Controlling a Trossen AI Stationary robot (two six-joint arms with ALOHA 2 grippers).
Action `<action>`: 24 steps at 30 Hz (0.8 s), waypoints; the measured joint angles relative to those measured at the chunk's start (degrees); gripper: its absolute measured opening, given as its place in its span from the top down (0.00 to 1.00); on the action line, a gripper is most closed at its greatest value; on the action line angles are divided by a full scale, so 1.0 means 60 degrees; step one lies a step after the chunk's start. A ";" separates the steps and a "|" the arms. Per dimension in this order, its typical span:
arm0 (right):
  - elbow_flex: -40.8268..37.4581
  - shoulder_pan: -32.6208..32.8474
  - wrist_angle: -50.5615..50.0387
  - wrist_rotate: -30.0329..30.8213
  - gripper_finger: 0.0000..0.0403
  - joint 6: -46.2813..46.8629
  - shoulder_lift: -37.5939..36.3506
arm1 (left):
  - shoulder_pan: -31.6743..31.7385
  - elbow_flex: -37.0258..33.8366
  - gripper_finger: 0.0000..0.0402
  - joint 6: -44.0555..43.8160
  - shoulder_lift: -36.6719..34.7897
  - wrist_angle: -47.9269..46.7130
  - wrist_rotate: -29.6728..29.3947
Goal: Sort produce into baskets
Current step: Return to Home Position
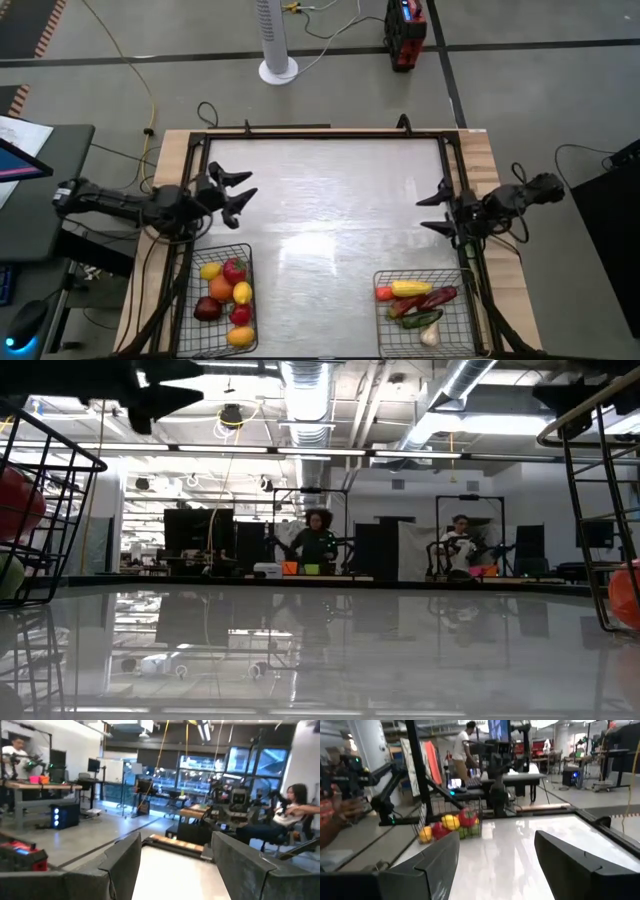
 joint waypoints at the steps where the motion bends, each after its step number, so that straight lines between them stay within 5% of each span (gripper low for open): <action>1: -0.0099 0.0000 0.0174 0.0006 0.29 -0.0047 0.0001 | 0.0002 -0.0145 0.43 0.0001 -0.0249 0.0014 0.0068; 11: -0.1430 -0.0002 0.2346 -0.0004 0.29 -0.0996 0.0004 | -0.0038 -0.1308 0.43 -0.0674 -0.2003 -0.0924 0.1309; 24: -0.2218 -0.0007 0.2548 0.0624 0.29 -0.0033 0.0004 | -0.0703 -0.2186 0.43 -0.0036 -0.3330 -0.1505 0.0898</action>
